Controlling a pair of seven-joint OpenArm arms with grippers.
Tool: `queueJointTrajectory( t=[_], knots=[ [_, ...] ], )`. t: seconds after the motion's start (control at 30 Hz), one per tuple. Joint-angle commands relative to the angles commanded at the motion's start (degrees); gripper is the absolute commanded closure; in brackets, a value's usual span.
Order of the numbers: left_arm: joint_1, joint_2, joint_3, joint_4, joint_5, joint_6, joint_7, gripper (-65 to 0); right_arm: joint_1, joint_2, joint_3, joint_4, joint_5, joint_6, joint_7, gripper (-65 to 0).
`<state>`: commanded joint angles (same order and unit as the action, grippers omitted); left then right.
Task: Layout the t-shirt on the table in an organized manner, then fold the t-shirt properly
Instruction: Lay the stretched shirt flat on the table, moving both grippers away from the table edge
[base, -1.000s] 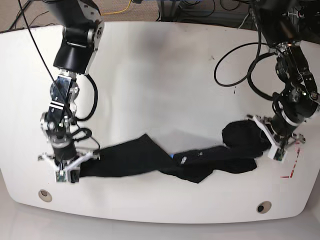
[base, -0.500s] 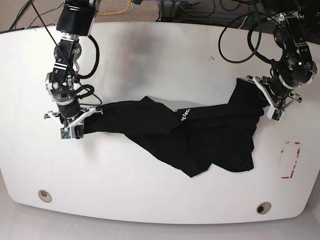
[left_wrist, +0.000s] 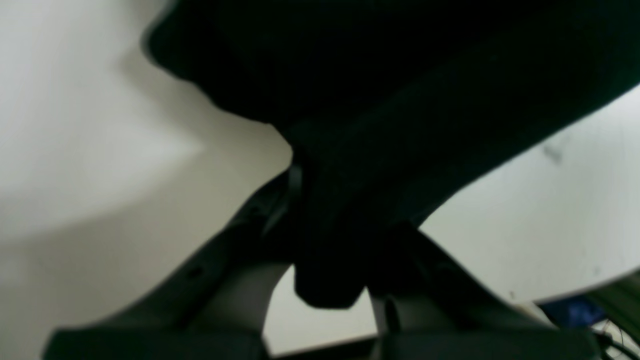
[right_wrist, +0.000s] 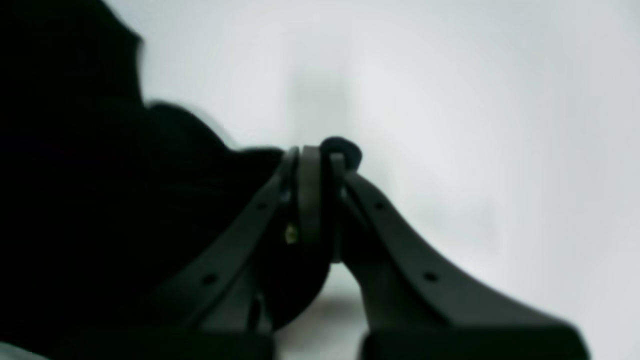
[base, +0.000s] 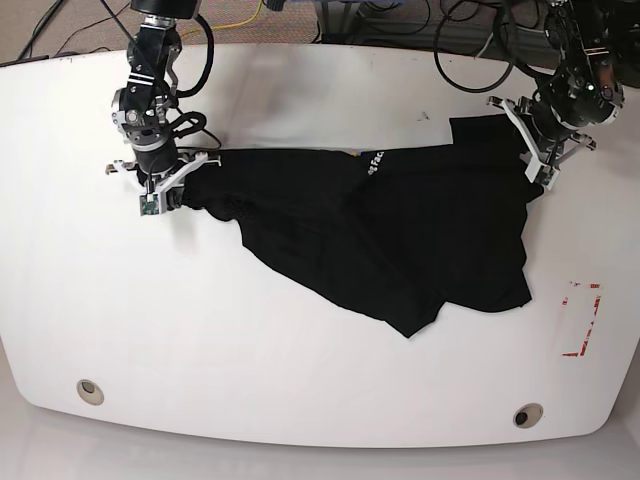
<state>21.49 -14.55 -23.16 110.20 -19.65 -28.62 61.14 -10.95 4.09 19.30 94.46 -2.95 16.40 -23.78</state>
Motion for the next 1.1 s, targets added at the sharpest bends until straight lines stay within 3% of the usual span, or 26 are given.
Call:
queueJointTrajectory(
  t=[0.07, 0.17, 0.27, 0.37, 0.6, 0.83, 1.1],
  knots=[
    [0.53, 0.00, 0.00, 0.00, 0.00, 0.00, 0.00, -6.4, -1.32, -0.09, 0.00, 0.70, 0.00, 0.00, 0.00, -19.2],
    [0.62, 0.00, -0.18, 0.09, 0.00, 0.00, 0.09, -23.2, -3.16, -1.49, -0.09, 2.37, 0.00, 0.00, 0.00, -34.6],
    [0.62, 0.00, -0.62, 0.18, 0.00, 0.00, 0.09, -39.0, -4.57, -2.46, 0.00, 4.92, 0.00, 0.00, 0.00, -45.2],
    [0.62, 0.00, -1.93, 0.18, -0.09, 0.00, 0.09, -47.9, -6.15, -2.55, -0.26, 7.65, 0.35, 0.00, 0.00, -51.5],
    [-1.05, 0.00, -2.55, 1.41, -0.18, 0.00, 0.09, -47.4, -7.21, -5.45, -0.35, 11.78, 0.18, 0.35, 0.00, -53.3],
    [-3.87, 0.18, -2.55, 3.96, -0.26, -0.09, 0.09, -47.2, -5.45, -6.15, -0.53, 13.19, 0.53, 0.44, -0.09, -53.3],
    [-8.53, 0.18, -2.55, 3.96, -0.26, -4.57, 0.09, -47.1, -3.43, -6.24, -2.90, 9.93, 0.62, 0.53, -0.09, -53.4]
  ],
)
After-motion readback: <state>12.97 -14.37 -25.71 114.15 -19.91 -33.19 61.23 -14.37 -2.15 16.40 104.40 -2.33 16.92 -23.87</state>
